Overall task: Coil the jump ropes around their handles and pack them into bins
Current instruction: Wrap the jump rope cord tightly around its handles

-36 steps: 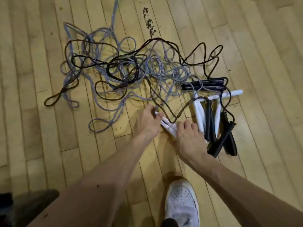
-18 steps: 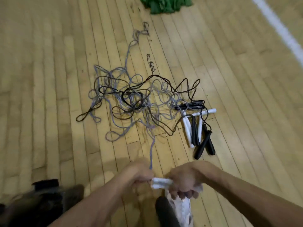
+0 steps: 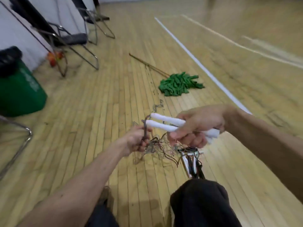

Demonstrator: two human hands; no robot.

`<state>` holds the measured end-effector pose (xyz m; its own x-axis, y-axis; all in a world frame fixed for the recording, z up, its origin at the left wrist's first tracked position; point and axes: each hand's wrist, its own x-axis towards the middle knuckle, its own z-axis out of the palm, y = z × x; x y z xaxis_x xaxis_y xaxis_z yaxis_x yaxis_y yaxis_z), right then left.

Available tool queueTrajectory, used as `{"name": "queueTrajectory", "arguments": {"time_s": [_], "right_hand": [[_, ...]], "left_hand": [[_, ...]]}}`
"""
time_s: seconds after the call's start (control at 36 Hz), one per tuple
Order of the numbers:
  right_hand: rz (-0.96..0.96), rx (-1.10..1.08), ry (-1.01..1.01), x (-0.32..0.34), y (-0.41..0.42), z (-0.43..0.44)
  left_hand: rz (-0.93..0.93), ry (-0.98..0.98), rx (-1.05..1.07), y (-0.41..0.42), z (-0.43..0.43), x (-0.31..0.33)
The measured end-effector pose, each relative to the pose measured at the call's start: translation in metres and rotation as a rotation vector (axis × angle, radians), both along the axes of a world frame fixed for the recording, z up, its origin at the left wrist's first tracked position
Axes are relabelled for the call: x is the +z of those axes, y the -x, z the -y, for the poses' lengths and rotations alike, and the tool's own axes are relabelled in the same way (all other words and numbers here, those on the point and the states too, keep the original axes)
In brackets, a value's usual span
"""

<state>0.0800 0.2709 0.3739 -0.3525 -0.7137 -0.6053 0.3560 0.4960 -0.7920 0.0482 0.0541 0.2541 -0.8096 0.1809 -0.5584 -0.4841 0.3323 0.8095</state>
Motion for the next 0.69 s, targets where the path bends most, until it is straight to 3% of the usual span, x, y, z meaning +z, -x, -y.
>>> {"name": "queueTrajectory", "arguments": {"time_s": [0.08, 0.19, 0.31, 0.47, 0.58, 0.61, 0.69], "right_hand": [[-0.083, -0.185, 0.240, 0.045, -0.028, 0.002], [-0.227, -0.256, 0.493, 0.104, -0.069, 0.017], [-0.352, -0.343, 0.600, 0.137, -0.098, 0.029], [-0.505, -0.385, 0.689, 0.176, -0.150, 0.044], [-0.607, -0.420, 0.607, 0.186, -0.179, 0.051], [-0.613, -0.426, 0.593, 0.187, -0.185, 0.052], [-0.604, -0.441, 0.579, 0.185, -0.201, 0.053]], "left_hand": [[-0.154, -0.178, 0.115, -0.011, 0.009, 0.067], [-0.535, -0.369, 0.332, -0.042, 0.027, 0.161], [-0.806, -0.399, 0.375, -0.077, 0.036, 0.230], [-1.029, -0.056, 0.231, -0.140, 0.041, 0.277], [-1.200, -0.236, 0.321, -0.175, 0.045, 0.324], [-1.224, -0.194, 0.305, -0.181, 0.045, 0.336], [-1.245, 0.277, 0.149, -0.195, 0.043, 0.349]]}}
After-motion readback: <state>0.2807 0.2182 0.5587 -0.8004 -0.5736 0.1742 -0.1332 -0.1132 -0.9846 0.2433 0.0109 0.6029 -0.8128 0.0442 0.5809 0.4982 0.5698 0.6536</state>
